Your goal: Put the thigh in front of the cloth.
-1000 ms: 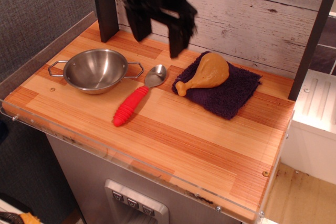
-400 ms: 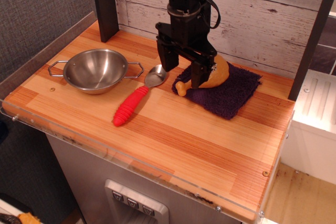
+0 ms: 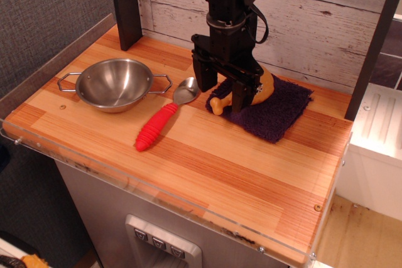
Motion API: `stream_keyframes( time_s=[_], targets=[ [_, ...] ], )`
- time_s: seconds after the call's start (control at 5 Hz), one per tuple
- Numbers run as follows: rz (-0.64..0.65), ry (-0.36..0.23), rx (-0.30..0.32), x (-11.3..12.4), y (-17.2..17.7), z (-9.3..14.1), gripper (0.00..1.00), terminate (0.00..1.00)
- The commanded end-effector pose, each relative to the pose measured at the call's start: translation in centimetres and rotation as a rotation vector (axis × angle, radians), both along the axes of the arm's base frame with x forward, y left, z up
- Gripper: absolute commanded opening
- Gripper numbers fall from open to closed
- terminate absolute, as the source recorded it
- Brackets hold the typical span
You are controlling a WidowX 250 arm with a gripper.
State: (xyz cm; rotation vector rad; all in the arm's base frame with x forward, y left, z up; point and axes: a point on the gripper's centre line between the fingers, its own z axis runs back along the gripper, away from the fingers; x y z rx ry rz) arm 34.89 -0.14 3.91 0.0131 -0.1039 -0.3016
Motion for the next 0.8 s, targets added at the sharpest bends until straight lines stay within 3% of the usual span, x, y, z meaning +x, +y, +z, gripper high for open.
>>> stream_keyframes(
  time_s=[0.0,0.4,0.6],
  targets=[
    [-0.009,-0.024,0.014,0.6,-0.5,0.8,0.00,0.00],
    [-0.006,-0.015,0.021,0.5,-0.5,0.8,0.00,0.00],
    [0.025,-0.098,0.005,-0.2,-0.2,4.1,0.00,0.00]
  ],
)
